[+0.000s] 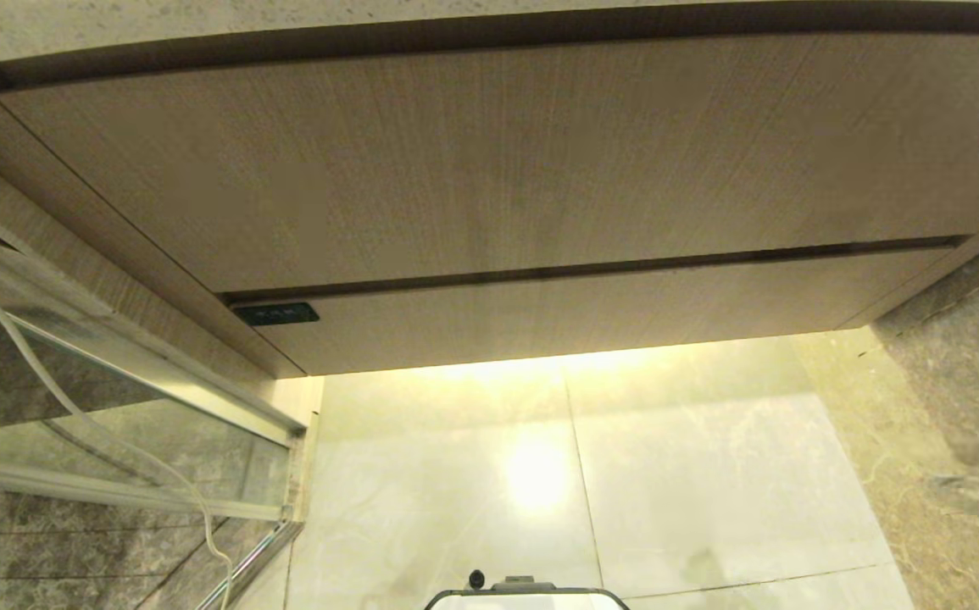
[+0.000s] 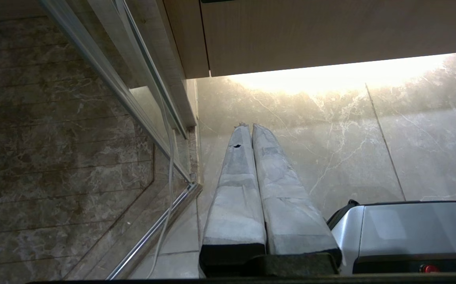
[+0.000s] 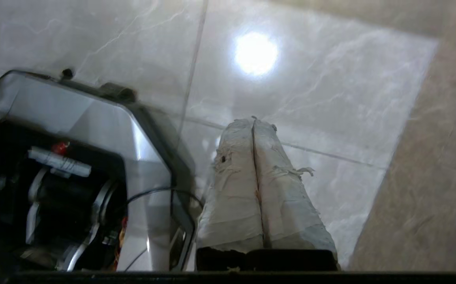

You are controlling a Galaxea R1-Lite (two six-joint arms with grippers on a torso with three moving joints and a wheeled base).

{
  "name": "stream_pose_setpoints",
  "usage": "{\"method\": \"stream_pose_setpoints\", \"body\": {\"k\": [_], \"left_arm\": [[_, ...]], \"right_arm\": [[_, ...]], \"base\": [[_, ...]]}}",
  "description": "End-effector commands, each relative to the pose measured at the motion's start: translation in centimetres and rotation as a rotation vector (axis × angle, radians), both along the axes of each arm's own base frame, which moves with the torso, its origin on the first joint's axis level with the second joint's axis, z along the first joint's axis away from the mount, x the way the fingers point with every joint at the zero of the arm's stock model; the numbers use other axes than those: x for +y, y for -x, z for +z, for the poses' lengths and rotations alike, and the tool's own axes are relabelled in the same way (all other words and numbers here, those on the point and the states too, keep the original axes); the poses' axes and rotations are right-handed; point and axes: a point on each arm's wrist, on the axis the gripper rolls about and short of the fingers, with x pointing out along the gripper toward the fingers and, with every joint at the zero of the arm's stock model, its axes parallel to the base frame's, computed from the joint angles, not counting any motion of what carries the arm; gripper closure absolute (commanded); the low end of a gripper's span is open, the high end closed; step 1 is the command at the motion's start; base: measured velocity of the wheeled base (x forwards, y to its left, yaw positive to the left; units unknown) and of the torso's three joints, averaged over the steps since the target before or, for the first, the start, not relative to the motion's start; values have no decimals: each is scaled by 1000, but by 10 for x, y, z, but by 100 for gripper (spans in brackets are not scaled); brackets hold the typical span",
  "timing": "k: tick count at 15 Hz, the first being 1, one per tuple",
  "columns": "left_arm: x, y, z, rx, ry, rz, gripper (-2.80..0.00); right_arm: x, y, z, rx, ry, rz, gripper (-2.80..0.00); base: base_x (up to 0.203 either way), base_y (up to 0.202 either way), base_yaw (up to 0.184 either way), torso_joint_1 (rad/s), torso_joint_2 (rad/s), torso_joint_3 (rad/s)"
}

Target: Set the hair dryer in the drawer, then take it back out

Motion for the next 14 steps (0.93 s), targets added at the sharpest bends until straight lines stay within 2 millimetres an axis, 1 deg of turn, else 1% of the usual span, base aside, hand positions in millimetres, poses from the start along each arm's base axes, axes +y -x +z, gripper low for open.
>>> {"method": "stream_pose_setpoints", "body": {"k": [1, 2, 4, 7, 8, 11, 14], "left_arm": [[0, 0, 0, 1, 0, 0, 0], [0, 0, 0, 0, 0, 0, 0], [0, 0, 0, 1, 0, 0, 0], [0, 0, 0, 0, 0, 0, 0], [0, 0, 0, 1, 0, 0, 0], [0, 0, 0, 0, 0, 0, 0], [0, 0, 0, 0, 0, 0, 0]], "right_arm": [[17, 58, -16, -146, 6, 20, 0], [21, 74, -27, -179, -16, 34, 0], [26, 96, -45, -227, -75, 95, 0], [25, 118, -61, -332, -134, 93, 0], [25, 121, -63, -357, -153, 79, 0], [22, 119, -64, -425, -149, -26, 0], [21, 133, -70, -528, -100, -119, 0]], "base": [[0, 0, 0, 0, 0, 0], [0, 0, 0, 0, 0, 0], [0, 0, 0, 0, 0, 0], [0, 0, 0, 0, 0, 0], [0, 0, 0, 0, 0, 0], [0, 0, 0, 0, 0, 0], [0, 0, 0, 0, 0, 0]]}}
